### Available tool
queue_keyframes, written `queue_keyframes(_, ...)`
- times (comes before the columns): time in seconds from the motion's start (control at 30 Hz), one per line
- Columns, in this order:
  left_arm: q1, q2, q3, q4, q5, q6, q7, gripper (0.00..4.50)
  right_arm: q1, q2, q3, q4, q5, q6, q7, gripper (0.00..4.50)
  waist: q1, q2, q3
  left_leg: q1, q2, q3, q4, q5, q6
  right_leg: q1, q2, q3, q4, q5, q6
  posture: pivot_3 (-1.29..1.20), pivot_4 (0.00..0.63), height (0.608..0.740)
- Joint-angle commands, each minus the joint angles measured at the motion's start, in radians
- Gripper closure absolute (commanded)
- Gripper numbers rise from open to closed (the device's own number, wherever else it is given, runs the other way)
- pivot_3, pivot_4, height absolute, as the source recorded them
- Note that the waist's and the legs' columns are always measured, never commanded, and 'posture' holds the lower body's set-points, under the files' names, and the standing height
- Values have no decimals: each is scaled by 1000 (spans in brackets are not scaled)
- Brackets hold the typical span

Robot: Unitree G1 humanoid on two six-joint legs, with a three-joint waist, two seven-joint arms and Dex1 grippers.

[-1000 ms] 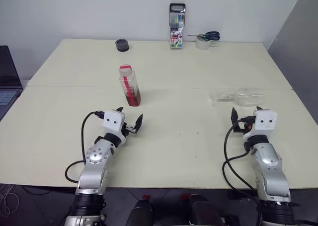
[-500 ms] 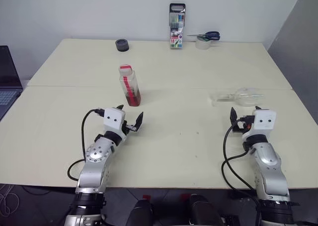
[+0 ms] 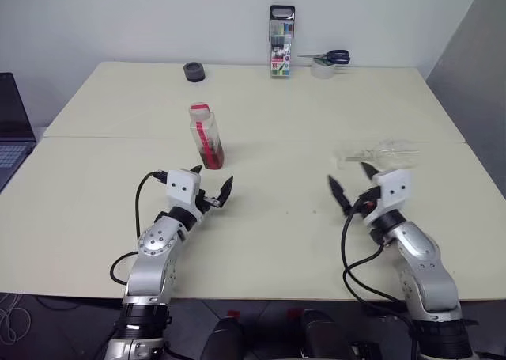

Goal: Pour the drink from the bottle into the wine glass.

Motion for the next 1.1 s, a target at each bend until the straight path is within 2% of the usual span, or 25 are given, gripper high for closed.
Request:
queue_keyframes(0.03,-41,-13,16,3,26,0,67,47,-20,-57,50,-128,103,105,116,0,1,0,0,0,0,0,0,0,0,0,0,0,0,0,0,0,150,740)
queue_keyframes(0.17,-78,-28,21,20,52,18,139,47,-51,-128,85,-180,158,189,194,0,2,0,0,0,-1,0,0,0,0,1,0,0,-1,0,0,0,150,740)
queue_keyframes(0.57,-169,-37,45,84,34,45,168,47,-114,-136,70,-166,157,205,188,0,2,0,0,0,0,0,0,0,0,0,0,-1,-1,0,0,0,150,740)
queue_keyframes(1.1,-340,-19,20,209,87,67,181,47,-161,-164,74,-193,203,256,228,0,2,0,0,0,0,0,0,0,-1,0,0,-1,-1,0,0,0,150,740)
